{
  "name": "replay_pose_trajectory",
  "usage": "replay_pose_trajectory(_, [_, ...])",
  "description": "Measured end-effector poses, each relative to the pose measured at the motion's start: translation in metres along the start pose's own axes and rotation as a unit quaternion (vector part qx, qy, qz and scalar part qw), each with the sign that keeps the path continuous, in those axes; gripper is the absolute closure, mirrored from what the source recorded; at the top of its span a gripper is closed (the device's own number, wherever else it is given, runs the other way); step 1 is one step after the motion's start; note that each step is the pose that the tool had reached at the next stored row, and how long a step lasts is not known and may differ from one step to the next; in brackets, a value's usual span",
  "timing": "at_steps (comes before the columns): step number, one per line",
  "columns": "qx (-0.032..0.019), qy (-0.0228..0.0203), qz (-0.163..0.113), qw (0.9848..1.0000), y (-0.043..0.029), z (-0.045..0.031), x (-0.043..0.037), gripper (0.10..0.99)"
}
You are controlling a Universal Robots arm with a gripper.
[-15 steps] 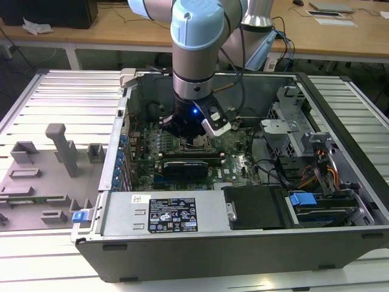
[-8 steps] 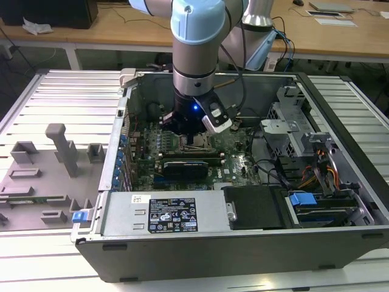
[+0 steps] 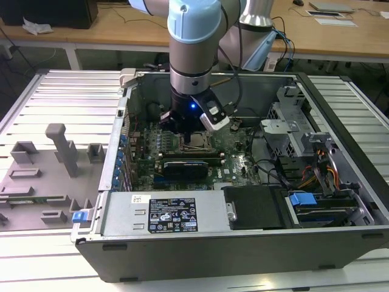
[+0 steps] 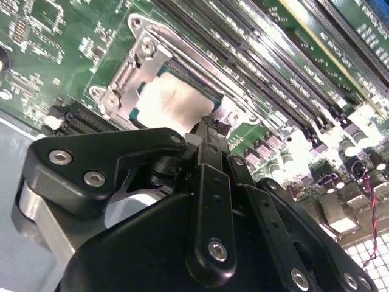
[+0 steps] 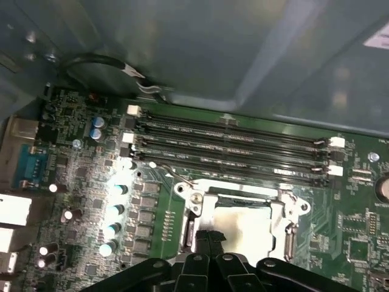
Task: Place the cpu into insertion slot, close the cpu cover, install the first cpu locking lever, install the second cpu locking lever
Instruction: 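Close the cpu cover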
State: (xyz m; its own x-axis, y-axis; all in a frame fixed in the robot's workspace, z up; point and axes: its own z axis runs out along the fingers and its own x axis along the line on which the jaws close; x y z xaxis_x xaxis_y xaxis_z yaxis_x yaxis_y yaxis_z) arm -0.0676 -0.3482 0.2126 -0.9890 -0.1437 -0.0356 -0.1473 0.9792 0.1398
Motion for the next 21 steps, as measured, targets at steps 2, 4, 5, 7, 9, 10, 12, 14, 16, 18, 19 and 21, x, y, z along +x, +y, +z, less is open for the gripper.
replay_pose_trajectory(2, [0.0, 0.0, 0.0, 1.0, 0.0015, 0.0011, 0.0004, 0.98])
replay_pose_trajectory(4, [0.0001, -0.0002, 0.001, 1.0, 0.004, 0.0022, 0.0001, 0.98])
replay_pose_trajectory(5, [0.0001, -0.0003, 0.002, 1.0, 0.0057, 0.003, 0.0, 0.98])
replay_pose_trajectory(7, [0.0001, -0.0006, 0.004, 1.0, 0.0075, 0.0041, 0.0003, 0.98])
replay_pose_trajectory(9, [0.0002, -0.001, 0.006, 1.0, 0.0089, 0.0048, 0.0018, 0.98])
replay_pose_trajectory(10, [0.0002, -0.001, 0.007, 1.0, 0.0099, 0.0053, 0.0027, 0.98])
replay_pose_trajectory(12, [0.0003, -0.0013, 0.009, 1.0, 0.011, 0.0072, 0.0035, 0.98])
replay_pose_trajectory(14, [0.0005, -0.0013, 0.01, 1.0, 0.0108, 0.0094, 0.0036, 0.98])
replay_pose_trajectory(16, [0.0005, -0.0013, 0.01, 1.0, 0.0107, 0.0099, 0.0036, 0.98])
replay_pose_trajectory(18, [0.0005, -0.0012, 0.01, 1.0, 0.0106, 0.011, 0.0037, 0.98])
replay_pose_trajectory(19, [0.0006, -0.0012, 0.01, 1.0, 0.0105, 0.0111, 0.0037, 0.98])
replay_pose_trajectory(21, [0.0004, -0.0012, 0.01, 1.0, 0.0105, 0.0113, 0.0034, 0.98])
